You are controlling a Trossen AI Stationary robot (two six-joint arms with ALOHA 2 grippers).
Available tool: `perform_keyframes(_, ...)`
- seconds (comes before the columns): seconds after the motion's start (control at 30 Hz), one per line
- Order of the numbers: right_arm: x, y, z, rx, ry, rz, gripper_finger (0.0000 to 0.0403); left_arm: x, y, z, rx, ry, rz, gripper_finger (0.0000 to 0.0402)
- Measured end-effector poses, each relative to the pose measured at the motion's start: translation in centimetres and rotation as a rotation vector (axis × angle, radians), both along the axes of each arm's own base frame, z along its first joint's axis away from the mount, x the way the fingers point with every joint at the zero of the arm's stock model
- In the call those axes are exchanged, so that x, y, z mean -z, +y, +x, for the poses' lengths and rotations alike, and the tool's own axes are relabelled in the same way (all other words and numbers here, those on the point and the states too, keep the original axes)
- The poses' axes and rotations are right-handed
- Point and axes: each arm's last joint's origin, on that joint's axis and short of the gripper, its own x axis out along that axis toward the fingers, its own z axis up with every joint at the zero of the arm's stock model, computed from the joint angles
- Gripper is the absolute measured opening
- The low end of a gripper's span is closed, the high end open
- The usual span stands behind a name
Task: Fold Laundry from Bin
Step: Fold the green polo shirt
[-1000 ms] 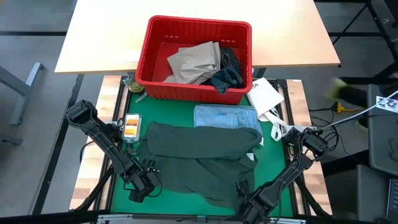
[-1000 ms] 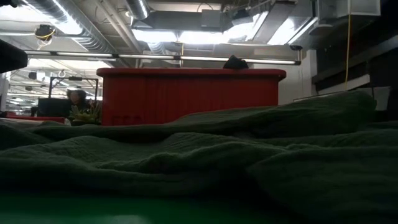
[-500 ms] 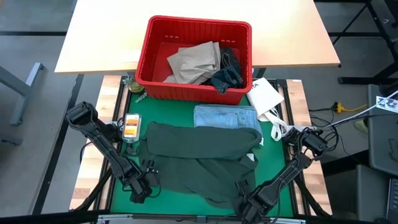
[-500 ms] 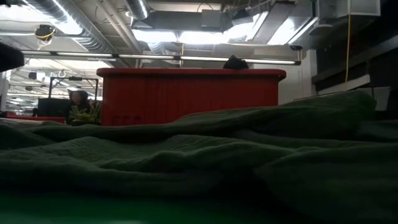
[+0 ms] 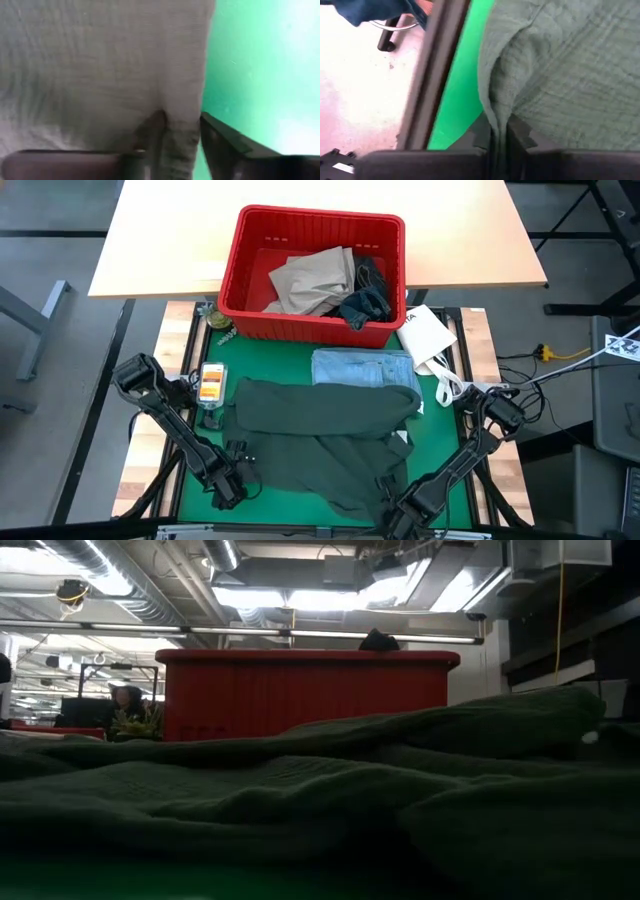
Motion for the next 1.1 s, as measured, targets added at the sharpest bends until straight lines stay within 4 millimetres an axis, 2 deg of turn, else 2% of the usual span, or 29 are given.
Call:
perform_keyframes(0.13, -1.2, 0.7, 0.5, -0.01, -0.021, 0.039, 0.0009, -0.9, -0.7, 0.4, -0.011, 0.026, -0.051, 0.0021)
perform_keyframes(0.17, -1.5, 0.9, 0.7, -0.011, -0.026, 0.052, 0.0011, -1.3, -1.0, 0.6, -0.01, 0.023, -0.07, 0.0012)
perform_keyframes(0.4, -4.9, 2.2, 1.7, -0.01, -0.068, 0.123, 0.0017, -4.3, -3.0, 1.4, 0.028, 0.039, -0.191, 0.0004)
perform_keyframes(0.6, -8.9, 2.3, 1.8, -0.008, -0.045, 0.093, 0.0009, -6.9, -3.8, 0.9, 0.067, 0.074, -0.148, 0.0002)
perform_keyframes(0.7, -10.7, 1.7, 1.4, 0.003, -0.024, 0.013, 0.0019, -8.1, -3.8, 0.5, 0.091, 0.102, -0.097, 0.0002)
perform_keyframes(0.83, -12.2, 0.3, 0.8, 0.021, 0.041, -0.119, 0.0022, -9.0, -3.2, 0.1, 0.104, 0.137, -0.005, 0.0001)
perform_keyframes(1.1, -12.8, -3.9, 1.0, 0.182, 0.183, -0.382, 0.0012, -9.2, -0.8, -0.1, 0.065, 0.166, 0.243, 0.0001)
